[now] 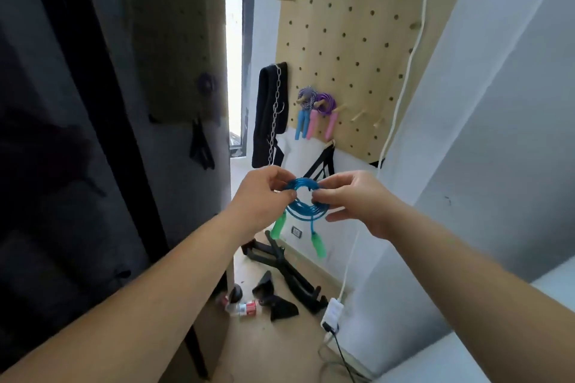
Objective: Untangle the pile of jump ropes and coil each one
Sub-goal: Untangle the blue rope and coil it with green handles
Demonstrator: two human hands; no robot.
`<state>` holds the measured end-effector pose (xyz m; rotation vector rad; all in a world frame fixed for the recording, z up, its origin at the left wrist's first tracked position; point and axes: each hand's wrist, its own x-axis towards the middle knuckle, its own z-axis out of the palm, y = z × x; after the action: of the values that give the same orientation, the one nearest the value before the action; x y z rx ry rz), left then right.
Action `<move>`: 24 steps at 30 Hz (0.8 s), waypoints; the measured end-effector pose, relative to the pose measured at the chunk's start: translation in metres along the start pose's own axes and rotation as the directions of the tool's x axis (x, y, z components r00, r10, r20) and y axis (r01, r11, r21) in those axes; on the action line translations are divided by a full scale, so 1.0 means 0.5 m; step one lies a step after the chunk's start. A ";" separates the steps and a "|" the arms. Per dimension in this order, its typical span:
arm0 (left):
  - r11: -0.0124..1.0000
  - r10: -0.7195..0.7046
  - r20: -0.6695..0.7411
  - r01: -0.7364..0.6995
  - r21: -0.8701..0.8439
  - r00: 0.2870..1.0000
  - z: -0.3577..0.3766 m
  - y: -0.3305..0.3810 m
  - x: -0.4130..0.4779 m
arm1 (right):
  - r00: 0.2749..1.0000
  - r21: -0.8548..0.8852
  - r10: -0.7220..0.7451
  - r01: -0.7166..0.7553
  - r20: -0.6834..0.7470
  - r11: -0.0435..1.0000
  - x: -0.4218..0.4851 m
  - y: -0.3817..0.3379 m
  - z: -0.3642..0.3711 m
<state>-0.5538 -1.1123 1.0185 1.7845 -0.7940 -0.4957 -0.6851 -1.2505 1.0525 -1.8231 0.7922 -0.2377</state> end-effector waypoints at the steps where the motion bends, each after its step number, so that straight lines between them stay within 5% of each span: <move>1: 1.000 -0.001 0.002 0.001 0.000 1.000 0.000 0.002 0.050 | 1.000 -0.027 -0.010 0.010 -0.005 1.000 0.045 -0.013 -0.013; 15: 0.999 0.019 0.021 -0.019 -0.029 1.000 0.140 0.026 0.630 | 0.981 -0.129 -0.148 0.132 -0.126 0.983 0.599 -0.075 -0.248; 24: 0.999 -0.006 -0.027 0.005 -0.036 1.000 0.246 0.007 0.917 | 0.988 -0.188 -0.081 0.055 -0.135 0.981 0.882 -0.053 -0.345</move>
<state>-0.3198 -1.5250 0.9998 1.7578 -0.7568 -0.4853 -0.4284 -1.6495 1.0539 -2.0272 0.8754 -0.3513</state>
